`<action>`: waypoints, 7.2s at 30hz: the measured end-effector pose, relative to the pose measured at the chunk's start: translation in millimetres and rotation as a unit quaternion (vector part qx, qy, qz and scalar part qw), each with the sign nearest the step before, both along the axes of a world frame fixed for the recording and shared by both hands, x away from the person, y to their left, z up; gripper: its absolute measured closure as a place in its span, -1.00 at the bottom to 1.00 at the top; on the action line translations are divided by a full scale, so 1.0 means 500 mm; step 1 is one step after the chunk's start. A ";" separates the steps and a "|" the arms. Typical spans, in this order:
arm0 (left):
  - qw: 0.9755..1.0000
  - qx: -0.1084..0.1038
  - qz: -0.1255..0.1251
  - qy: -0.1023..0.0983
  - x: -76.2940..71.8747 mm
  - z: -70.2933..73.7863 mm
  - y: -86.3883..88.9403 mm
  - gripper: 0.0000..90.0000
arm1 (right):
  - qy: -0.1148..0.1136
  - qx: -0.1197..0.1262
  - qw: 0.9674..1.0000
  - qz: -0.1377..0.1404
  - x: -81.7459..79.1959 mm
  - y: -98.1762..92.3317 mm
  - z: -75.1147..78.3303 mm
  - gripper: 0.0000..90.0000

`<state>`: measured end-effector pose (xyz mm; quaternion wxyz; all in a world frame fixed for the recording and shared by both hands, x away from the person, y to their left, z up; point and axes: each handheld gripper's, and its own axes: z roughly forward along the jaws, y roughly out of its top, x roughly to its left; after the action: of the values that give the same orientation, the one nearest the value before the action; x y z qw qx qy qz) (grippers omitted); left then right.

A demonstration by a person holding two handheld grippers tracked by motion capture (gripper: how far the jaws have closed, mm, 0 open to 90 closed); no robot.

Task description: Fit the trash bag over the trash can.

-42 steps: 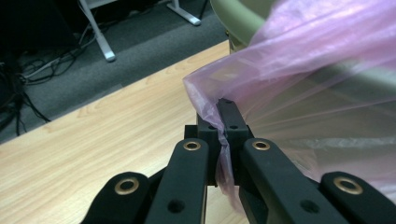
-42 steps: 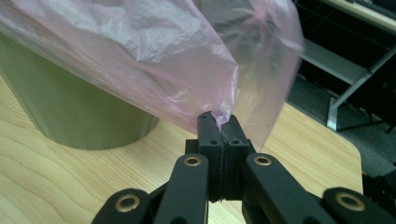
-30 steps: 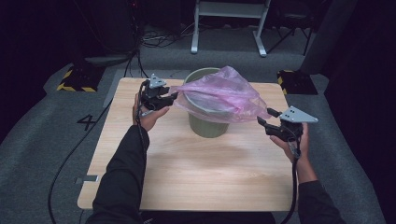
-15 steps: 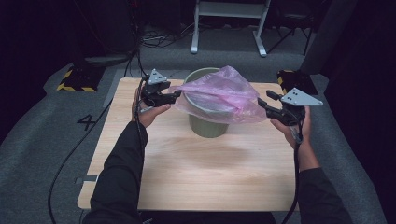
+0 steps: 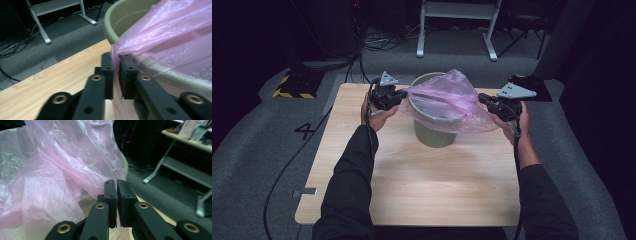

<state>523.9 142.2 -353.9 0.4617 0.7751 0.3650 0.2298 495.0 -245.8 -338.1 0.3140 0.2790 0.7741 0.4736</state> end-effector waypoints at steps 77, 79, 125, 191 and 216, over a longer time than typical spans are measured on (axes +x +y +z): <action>0.998 0.009 -0.051 0.027 -0.006 -0.045 -0.026 1.00 | 0.074 0.084 0.994 0.001 0.066 -0.018 -0.040 1.00; 0.998 0.005 -0.060 0.024 -0.022 -0.048 -0.024 1.00 | 0.062 0.085 0.994 0.002 0.045 -0.022 -0.044 1.00; 0.995 0.004 -0.036 0.093 0.027 -0.090 -0.053 0.99 | 0.119 0.070 0.990 -0.026 0.107 0.013 -0.076 1.00; 0.986 0.031 -0.158 0.043 -0.152 -0.103 0.006 0.66 | 0.054 -0.115 0.979 0.158 -0.215 -0.006 -0.125 0.90; 0.983 0.088 -0.150 0.061 -0.174 -0.174 -0.021 0.43 | 0.168 -0.118 0.972 0.111 -0.132 -0.050 -0.232 1.00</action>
<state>436.9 131.7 -440.9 0.3973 0.8714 0.2506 0.1414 428.8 -271.0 -454.2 0.1555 0.2280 0.8925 0.3566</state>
